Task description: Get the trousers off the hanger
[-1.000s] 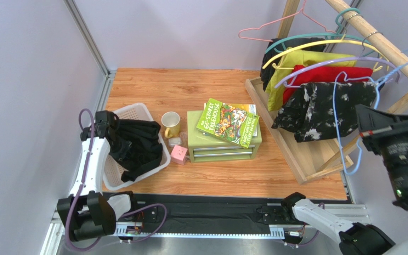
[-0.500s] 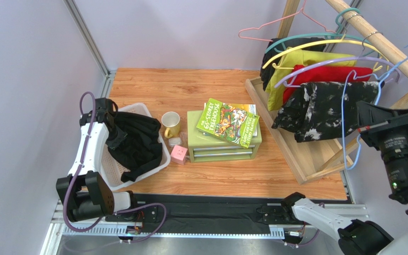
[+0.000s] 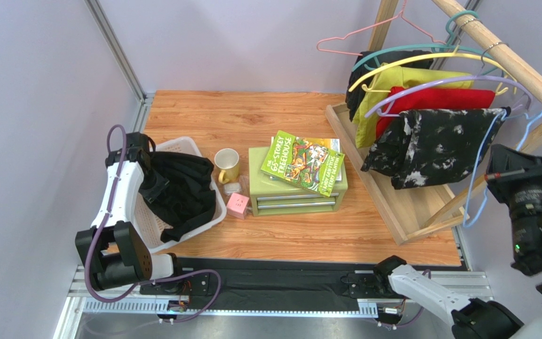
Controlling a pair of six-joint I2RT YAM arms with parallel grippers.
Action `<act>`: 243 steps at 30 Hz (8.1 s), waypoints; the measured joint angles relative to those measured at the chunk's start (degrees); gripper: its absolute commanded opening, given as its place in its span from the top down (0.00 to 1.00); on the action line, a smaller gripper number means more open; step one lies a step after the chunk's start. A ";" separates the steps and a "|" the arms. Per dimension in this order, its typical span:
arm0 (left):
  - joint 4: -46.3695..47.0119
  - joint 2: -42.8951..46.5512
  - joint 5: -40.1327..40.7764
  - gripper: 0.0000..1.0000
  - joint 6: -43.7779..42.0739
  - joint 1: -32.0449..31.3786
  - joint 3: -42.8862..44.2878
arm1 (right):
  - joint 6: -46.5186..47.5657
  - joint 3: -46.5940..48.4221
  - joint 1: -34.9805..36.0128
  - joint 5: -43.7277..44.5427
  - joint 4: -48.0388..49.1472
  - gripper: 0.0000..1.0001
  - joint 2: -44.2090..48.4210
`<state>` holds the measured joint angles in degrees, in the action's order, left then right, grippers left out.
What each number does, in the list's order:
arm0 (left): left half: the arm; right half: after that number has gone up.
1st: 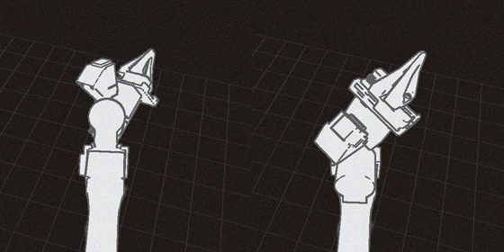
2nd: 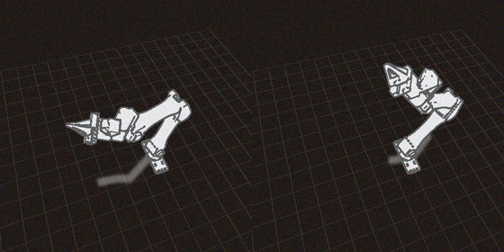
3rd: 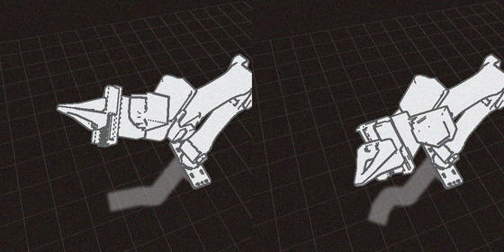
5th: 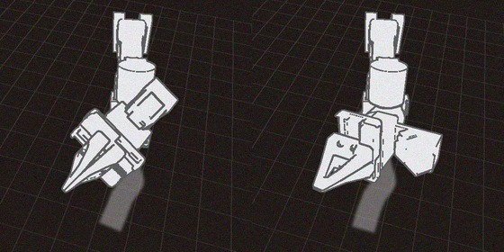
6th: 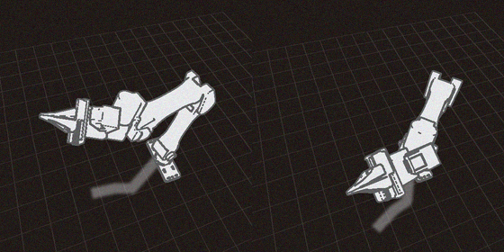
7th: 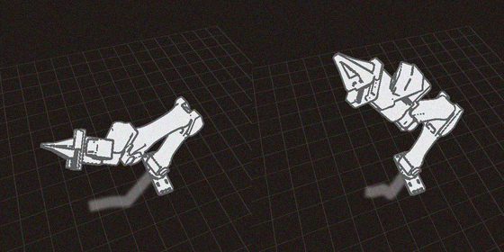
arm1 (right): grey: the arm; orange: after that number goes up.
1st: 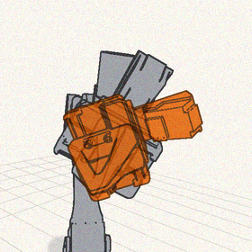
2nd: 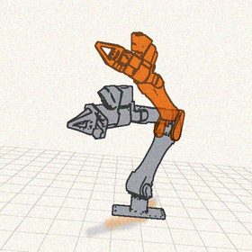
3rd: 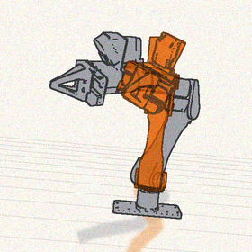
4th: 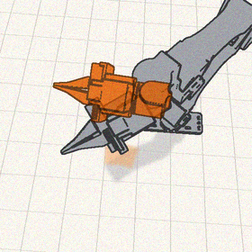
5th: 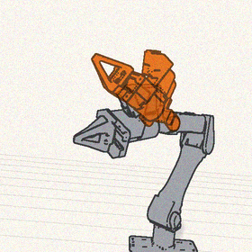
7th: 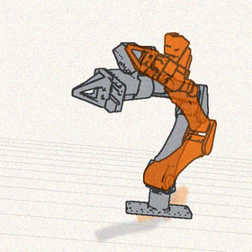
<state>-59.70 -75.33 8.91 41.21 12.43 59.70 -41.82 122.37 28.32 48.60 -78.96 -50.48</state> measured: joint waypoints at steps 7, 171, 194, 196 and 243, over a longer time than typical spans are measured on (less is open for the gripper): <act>-2.05 0.00 -4.96 0.35 3.28 0.00 1.03 | -2.36 -0.59 0.00 4.96 0.35 1.00 -8.72; 10.62 3.74 -40.35 0.18 -10.40 -31.95 46.49 | -16.06 -11.30 -32.96 -41.97 25.03 1.00 -15.17; 7.72 3.02 -44.46 0.18 -9.11 -31.95 48.76 | -14.95 -18.45 -33.81 -54.77 35.26 1.00 -14.38; 7.61 3.02 -44.89 0.18 -9.11 -31.95 48.76 | -14.95 -18.49 -33.81 -55.60 33.77 1.00 -13.11; 8.96 16.50 -47.23 0.20 -1.64 -39.41 36.57 | -20.83 -2.32 -33.64 -97.11 5.55 1.00 8.00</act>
<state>-50.74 -58.83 -38.33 39.57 -26.98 96.27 -62.65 120.05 -5.32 -48.51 -73.41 -42.48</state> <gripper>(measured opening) 0.804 0.122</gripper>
